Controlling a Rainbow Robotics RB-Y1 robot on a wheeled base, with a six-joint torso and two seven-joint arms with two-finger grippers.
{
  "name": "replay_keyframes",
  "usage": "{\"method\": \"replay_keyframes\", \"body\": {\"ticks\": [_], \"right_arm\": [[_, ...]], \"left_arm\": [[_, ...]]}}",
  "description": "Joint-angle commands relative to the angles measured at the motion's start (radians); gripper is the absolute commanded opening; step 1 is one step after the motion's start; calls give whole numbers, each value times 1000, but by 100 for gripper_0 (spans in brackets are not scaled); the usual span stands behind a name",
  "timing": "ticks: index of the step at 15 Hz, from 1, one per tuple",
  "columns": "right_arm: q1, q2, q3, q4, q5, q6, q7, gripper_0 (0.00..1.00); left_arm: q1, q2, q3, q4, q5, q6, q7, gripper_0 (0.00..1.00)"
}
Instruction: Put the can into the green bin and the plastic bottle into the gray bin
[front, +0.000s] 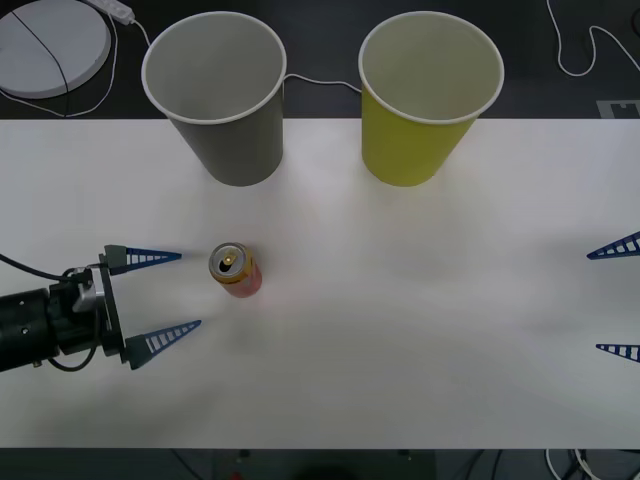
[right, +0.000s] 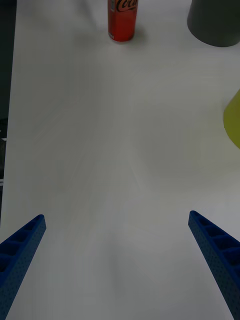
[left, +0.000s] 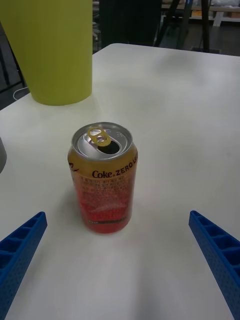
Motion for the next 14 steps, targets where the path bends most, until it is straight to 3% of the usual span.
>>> {"method": "replay_keyframes", "body": {"ticks": [1, 14], "right_arm": [[0, 0, 0, 0, 0, 0, 0, 100], [0, 0, 0, 0, 0, 0, 0, 100]], "left_arm": [[-3, -67, 0, 18, -19, 25, 1, 100], [-31, -248, -1, 28, -97, 189, -7, 100]]}}
